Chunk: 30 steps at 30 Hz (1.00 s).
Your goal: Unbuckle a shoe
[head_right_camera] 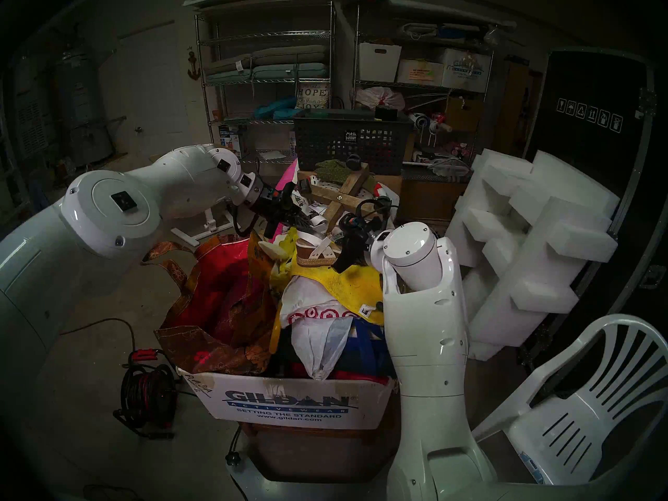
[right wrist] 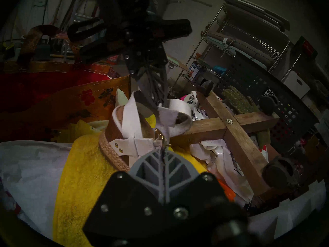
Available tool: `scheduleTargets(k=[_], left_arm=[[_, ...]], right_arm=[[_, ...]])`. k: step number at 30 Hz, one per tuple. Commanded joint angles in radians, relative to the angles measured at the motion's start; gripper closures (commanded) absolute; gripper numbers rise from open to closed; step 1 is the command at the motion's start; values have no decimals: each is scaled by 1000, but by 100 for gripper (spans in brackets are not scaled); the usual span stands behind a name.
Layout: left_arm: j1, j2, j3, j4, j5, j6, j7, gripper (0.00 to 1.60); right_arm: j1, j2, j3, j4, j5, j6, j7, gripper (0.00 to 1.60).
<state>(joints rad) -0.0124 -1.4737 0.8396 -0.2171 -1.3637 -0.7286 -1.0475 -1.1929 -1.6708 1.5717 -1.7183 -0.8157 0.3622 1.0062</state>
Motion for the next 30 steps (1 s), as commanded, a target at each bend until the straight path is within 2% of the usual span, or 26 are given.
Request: scheduleTargets(k=[1,9,10,12,14,17,18,19,20,30], left_arm=[[-32,3,-52,10,-55,38,-56,160],[-56,23,-94,14,-86,55,-131,160],[-62,28,-97,13,-88,55,-140,160],[-74,39,-106,10,-94,56,-159,160],[-87,50,-113,6,-99,56,-171,160],[-109,68,-125,0,-106,63,-190,160],[-115,73,-127,-1,-108,66,-193,110],[-122,79,-130,-4,-110,68,-199,78],[-128,84,-132,-5,-111,68,-202,0],[-214,148,-156,-14,-123,81,-216,0]], right_arm=[[2,-6,-16,-37,12,-9,22,160],[6,-12,-35,-75,-7,11,44,160],[9,-13,-37,-79,-8,14,46,122],[16,-17,-43,-88,-12,22,52,93],[25,-21,-47,-94,-14,30,56,85],[41,-25,-57,-108,-19,45,64,81],[45,-26,-60,-112,-20,50,66,25],[51,-28,-64,-117,-22,56,69,3],[55,-30,-67,-121,-24,60,71,0],[133,-57,-98,-177,-51,111,93,0]])
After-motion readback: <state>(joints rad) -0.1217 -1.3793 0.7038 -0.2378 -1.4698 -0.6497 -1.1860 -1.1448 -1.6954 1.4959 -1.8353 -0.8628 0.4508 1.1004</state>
